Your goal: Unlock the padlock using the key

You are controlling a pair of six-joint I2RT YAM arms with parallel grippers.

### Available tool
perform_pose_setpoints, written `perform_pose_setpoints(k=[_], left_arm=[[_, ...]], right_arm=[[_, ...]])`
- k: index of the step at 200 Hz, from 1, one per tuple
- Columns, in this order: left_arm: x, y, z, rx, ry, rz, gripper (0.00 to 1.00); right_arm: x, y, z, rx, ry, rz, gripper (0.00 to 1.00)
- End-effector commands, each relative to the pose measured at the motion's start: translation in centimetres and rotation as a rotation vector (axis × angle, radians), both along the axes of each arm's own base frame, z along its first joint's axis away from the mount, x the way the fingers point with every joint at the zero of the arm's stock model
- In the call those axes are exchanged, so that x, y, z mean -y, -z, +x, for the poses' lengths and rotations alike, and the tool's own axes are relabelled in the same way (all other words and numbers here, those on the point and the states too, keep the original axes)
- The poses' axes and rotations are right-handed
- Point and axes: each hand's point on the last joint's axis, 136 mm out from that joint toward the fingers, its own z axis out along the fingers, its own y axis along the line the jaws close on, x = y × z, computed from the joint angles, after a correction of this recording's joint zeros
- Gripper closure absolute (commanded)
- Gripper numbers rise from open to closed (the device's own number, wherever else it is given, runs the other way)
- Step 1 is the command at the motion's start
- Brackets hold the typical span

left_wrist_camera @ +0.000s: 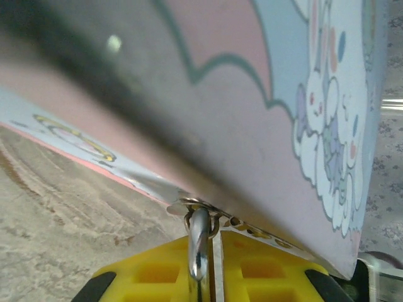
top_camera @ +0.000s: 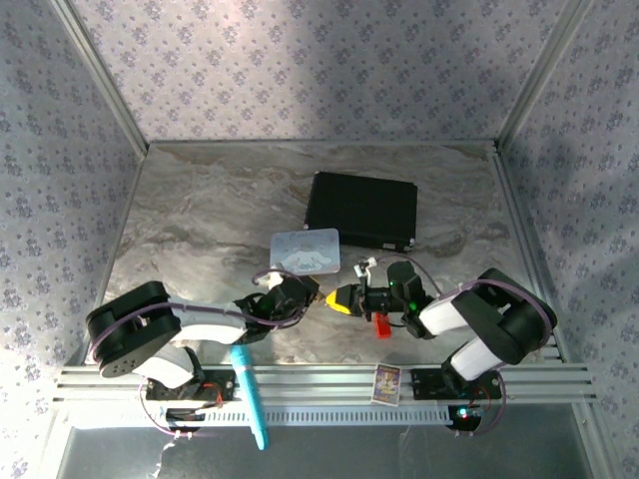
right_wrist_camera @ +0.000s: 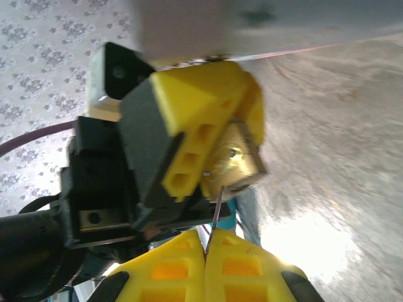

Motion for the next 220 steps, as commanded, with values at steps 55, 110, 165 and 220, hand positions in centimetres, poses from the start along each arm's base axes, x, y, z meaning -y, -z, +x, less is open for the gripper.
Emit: perform_pose_setpoints(k=[55,110,165,220], left_arm=[[-1.5,-6.8,3.1,0.135,-0.129,-0.128,1.00],[-2.8,-9.1,3.7,0.182,-0.155,-0.139,1.00],[-1.7,-9.2,3.8,0.183,-0.141,-0.257,1.00],[-2.5,-9.6,3.6,0.184,-0.155,-0.240,1.00]], right_arm=[[-1.0,-3.4,2.9,0.073,-0.014,0.046,1.00],[-1.0,-6.2,4.6,0.159,0.022,0.009,1.00],[-1.9,-5.6,4.2,0.053,-0.003,0.109,1.00],[-1.2,-5.0,3.4,0.059,-0.013,0.088,1.00]])
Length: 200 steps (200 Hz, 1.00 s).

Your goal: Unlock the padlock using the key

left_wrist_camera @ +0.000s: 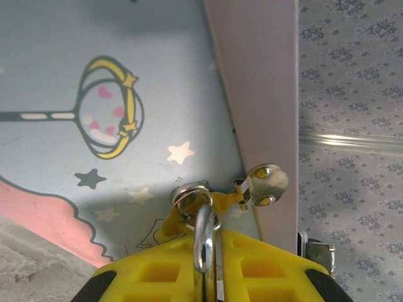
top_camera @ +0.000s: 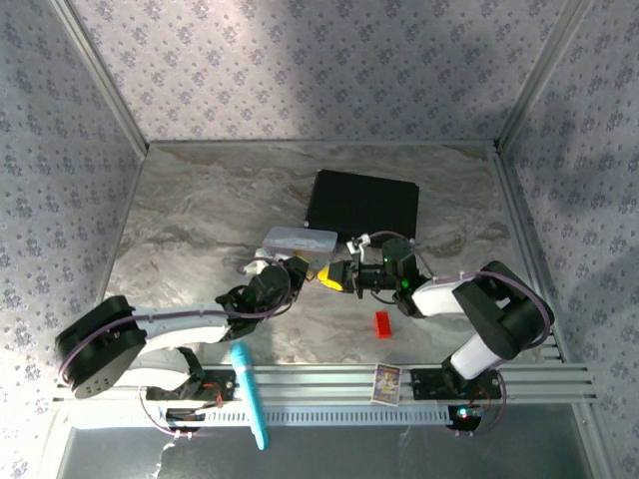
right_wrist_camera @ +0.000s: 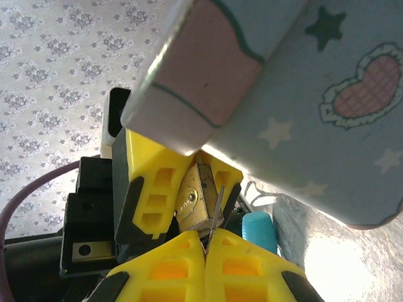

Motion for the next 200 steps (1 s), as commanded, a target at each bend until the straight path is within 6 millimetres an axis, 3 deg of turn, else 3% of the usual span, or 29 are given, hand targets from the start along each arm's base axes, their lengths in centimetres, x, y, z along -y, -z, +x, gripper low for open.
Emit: perform_pose_setpoints(k=[1,60,89,200], left_arm=[[-0.4,-3.1,0.9,0.064,-0.052,-0.096,1.00],[0.4,-3.1,0.9,0.059,-0.034,-0.136,1.00],[0.4,-3.2,0.9,0.062,-0.033,-0.138,1.00],[0.6,-2.0,0.7,0.021,-0.031,-0.145,1.00]], right_arm=[[0.3,-1.4,-0.6,0.036,-0.021,0.033,1.00],[0.0,-2.1,-1.4,0.075,-0.037,0.075,1.00],[-0.1,-3.4,-1.6,0.122,-0.047,0.108,1.00],[0.7,-3.8,-1.4,0.161,-0.004,0.110,1.00]])
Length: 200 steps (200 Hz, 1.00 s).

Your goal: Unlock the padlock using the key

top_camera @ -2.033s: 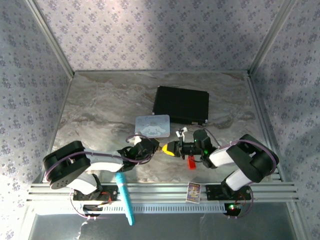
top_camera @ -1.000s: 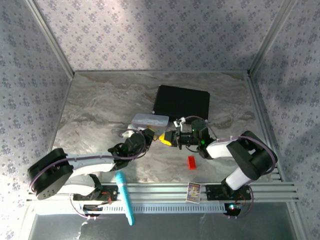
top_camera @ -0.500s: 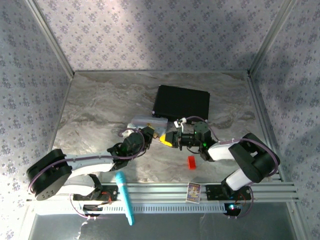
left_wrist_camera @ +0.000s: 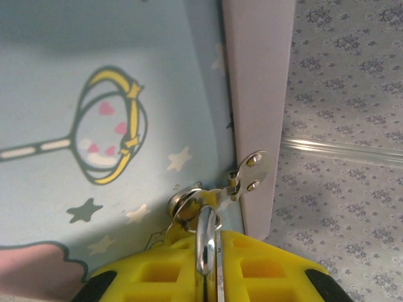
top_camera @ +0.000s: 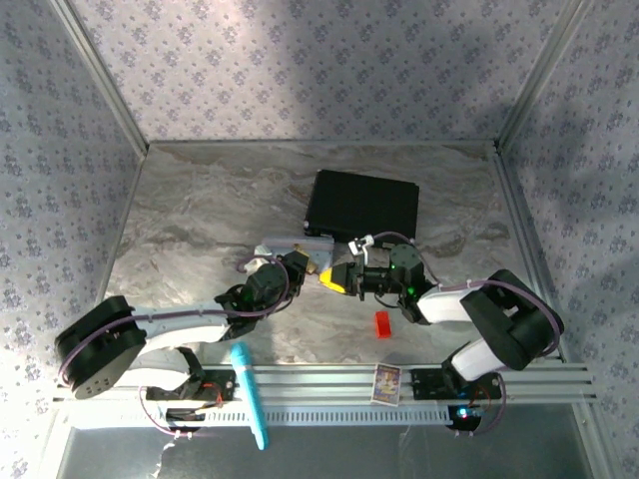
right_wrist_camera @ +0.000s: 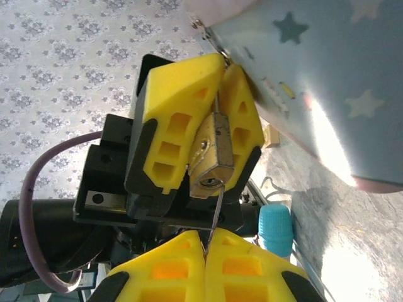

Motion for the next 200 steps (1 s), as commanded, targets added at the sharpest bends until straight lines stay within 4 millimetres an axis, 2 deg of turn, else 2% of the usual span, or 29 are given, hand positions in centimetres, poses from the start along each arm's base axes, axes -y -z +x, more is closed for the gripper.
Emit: perform_pose_setpoints(k=[1,118,169,200], left_arm=[[0.2,-0.4,0.1,0.005,-0.009,-0.047,1.00],[1.0,-0.7,0.1,-0.002,0.013,-0.083,1.00],[1.9,-0.6,-0.4,-0.017,0.044,-0.110,1.00],[2.4,-1.1,-0.5,-0.010,0.065,-0.153,1.00]], right_arm=[[0.3,-1.6,-0.1,0.077,0.009,0.043,1.00],[-0.2,-1.2,0.2,0.088,0.005,0.026,1.00],[0.3,-1.8,1.2,0.125,0.041,0.039,1.00],[0.6,-0.9,1.9,0.122,0.061,0.011,1.00]])
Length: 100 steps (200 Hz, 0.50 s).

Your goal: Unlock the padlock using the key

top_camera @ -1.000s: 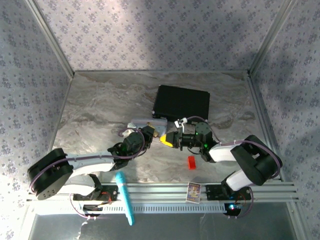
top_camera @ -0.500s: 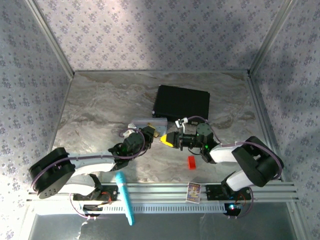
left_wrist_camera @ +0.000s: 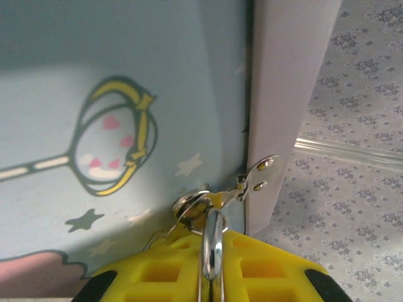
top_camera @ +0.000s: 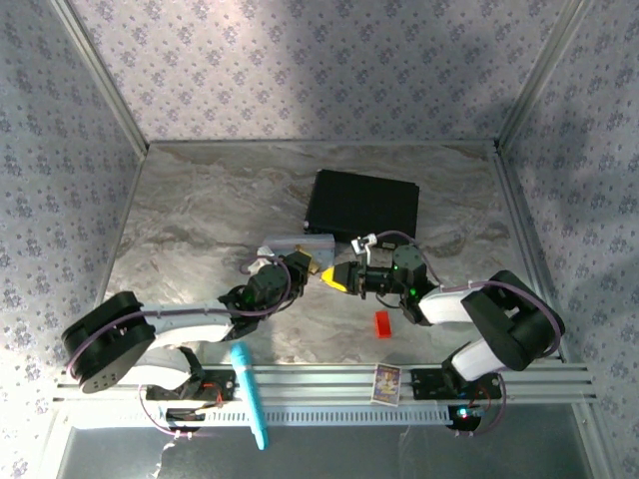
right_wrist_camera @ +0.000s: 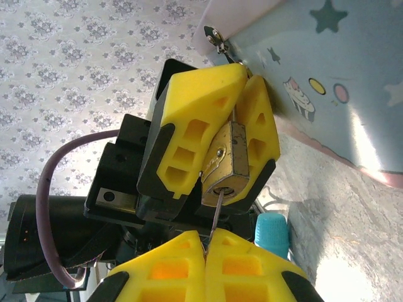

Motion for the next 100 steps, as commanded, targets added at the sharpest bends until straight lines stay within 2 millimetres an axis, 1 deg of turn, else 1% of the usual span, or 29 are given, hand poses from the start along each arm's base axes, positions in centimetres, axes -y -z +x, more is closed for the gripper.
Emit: perform_pose_setpoints(k=[1,36,61,77,100], left_arm=[[1.5,-1.4,-0.5,0.013,0.052,-0.083,1.00],[2.0,-1.8,-0.8,0.018,0.078,-0.101,1.00],[2.5,-1.8,-1.1,0.018,0.095,-0.113,1.00],[2.7,-1.5,-1.3,0.012,0.102,-0.111,1.00],[2.9,-1.2,-1.4,0.006,0.103,-0.129,1.00]], right_arm=[[0.2,-0.7,1.4,0.067,0.038,0.006,1.00],[0.5,0.6,1.9,0.055,0.037,-0.024,1.00],[1.4,1.5,2.5,0.032,0.055,-0.037,1.00],[1.8,1.7,2.8,0.030,0.058,-0.043,1.00],[1.8,2.0,2.8,0.026,0.053,-0.057,1.00]])
